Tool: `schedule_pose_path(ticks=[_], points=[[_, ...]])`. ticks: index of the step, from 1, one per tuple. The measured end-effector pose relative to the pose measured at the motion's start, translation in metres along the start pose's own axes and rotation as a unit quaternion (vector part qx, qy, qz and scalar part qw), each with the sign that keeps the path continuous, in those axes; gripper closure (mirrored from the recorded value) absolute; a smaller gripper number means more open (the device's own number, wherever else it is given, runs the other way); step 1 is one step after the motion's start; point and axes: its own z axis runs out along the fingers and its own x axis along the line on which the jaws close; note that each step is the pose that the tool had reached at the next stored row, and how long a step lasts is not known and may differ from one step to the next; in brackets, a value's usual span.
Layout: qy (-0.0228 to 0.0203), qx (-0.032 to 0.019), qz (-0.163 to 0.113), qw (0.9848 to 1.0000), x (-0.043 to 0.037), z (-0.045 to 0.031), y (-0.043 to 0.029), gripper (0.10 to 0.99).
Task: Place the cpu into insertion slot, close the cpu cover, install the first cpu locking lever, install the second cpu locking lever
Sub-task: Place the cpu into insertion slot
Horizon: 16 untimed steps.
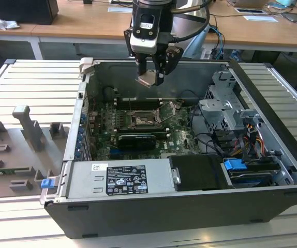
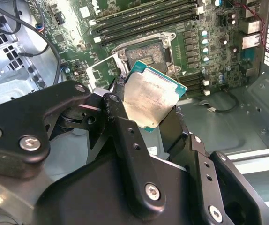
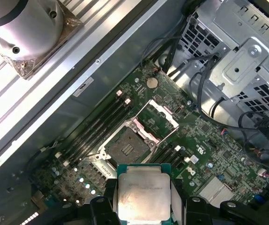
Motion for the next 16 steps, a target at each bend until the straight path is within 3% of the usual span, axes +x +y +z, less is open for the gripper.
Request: schedule_pose_path(ticks=[16], points=[[-0.0001, 0.0, 0.001, 1.0, -0.0001, 0.0065, -0.0006, 0.545]])
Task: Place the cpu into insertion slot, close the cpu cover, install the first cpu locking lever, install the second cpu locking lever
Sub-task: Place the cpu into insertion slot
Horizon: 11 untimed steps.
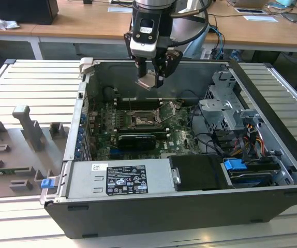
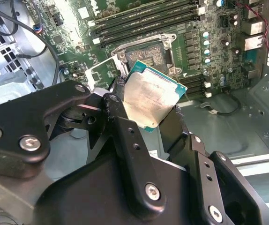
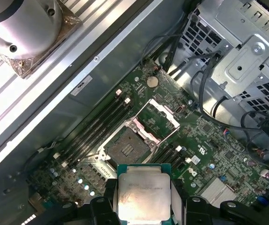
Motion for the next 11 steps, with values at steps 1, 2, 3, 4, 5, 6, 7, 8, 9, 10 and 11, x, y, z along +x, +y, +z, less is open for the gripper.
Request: schedule_pose_path(ticks=[1, 2, 3, 4, 5, 6, 7, 8, 9, 10, 11], points=[[0.0, 0.0, 0.001, 1.0, 0.0, 0.0002, 0.0, 0.545], [-0.0001, 0.0, 0.001, 1.0, 0.0, 0.0003, 0.0, 0.545], [-0.0002, 0.0, 0.002, 1.0, 0.0, 0.0004, 0.0, 0.545], [-0.0003, 0.0, 0.003, 1.0, 0.0, 0.0005, -0.0001, 0.545], [-0.0004, -0.0001, 0.005, 1.0, 0.0, 0.0007, -0.0001, 0.545], [-0.0006, -0.0001, 0.006, 1.0, 0.0, 0.0008, -0.0001, 0.545], [-0.0008, -0.0002, 0.01, 1.0, 0.0, 0.0011, -0.0001, 0.545], [-0.0011, -0.0002, 0.012, 0.9999, 0.0, 0.0012, -0.0001, 0.545], [-0.0013, -0.0003, 0.015, 0.9999, 0.0, 0.0014, -0.0001, 0.545], [-0.0016, -0.0003, 0.018, 0.9998, 0.0, 0.0016, -0.0002, 0.545], [-0.0018, -0.0004, 0.02, 0.9998, 0.0, 0.0017, -0.0002, 0.545]])
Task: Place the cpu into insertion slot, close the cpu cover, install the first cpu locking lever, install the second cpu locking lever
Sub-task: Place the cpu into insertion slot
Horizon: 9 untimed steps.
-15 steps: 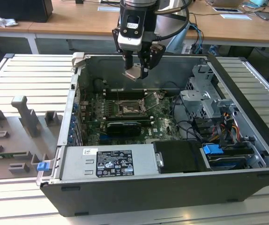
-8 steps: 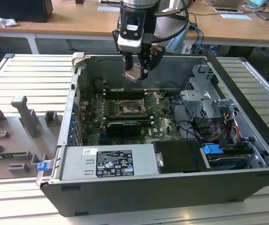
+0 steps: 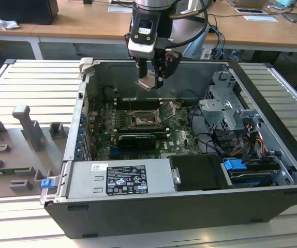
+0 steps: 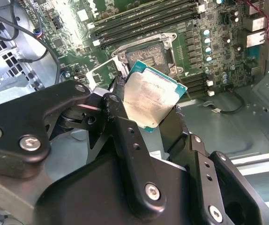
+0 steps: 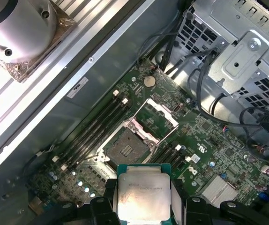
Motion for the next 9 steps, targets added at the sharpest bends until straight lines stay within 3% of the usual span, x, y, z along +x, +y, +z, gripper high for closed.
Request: schedule_pose_path(ticks=[9], points=[[-0.0018, -0.0005, 0.021, 0.9998, 0.0, 0.0018, -0.0001, 0.545]])
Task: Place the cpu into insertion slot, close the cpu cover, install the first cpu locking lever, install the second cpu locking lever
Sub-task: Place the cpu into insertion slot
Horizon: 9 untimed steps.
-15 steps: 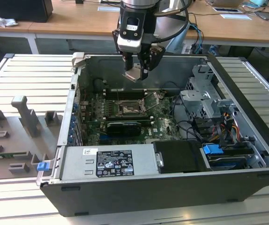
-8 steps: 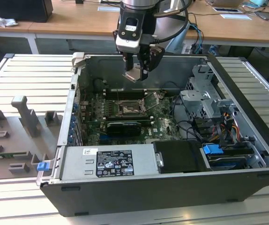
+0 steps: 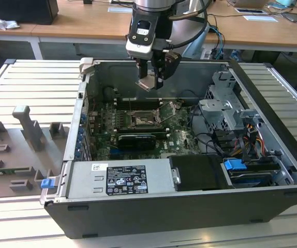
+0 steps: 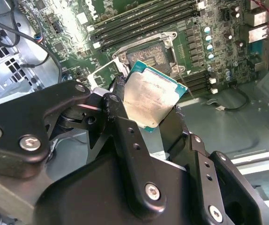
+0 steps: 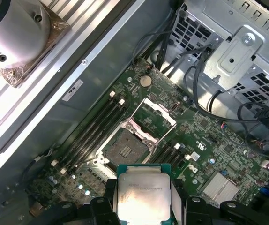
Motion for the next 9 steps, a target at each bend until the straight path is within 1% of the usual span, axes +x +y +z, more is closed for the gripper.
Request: schedule_pose_path(ticks=[3, 6, 7, 9], points=[[-0.0015, -0.0002, 0.016, 0.9999, 0.0, 0.0018, -0.0002, 0.545], [-0.0039, -0.0006, 0.042, 0.9991, -0.0001, 0.0035, -0.0003, 0.545], [-0.0055, -0.001, 0.06, 0.9982, -0.0001, 0.0048, -0.0005, 0.545], [-0.0068, -0.0013, 0.075, 0.9971, -0.0001, 0.0061, -0.0006, 0.545]])
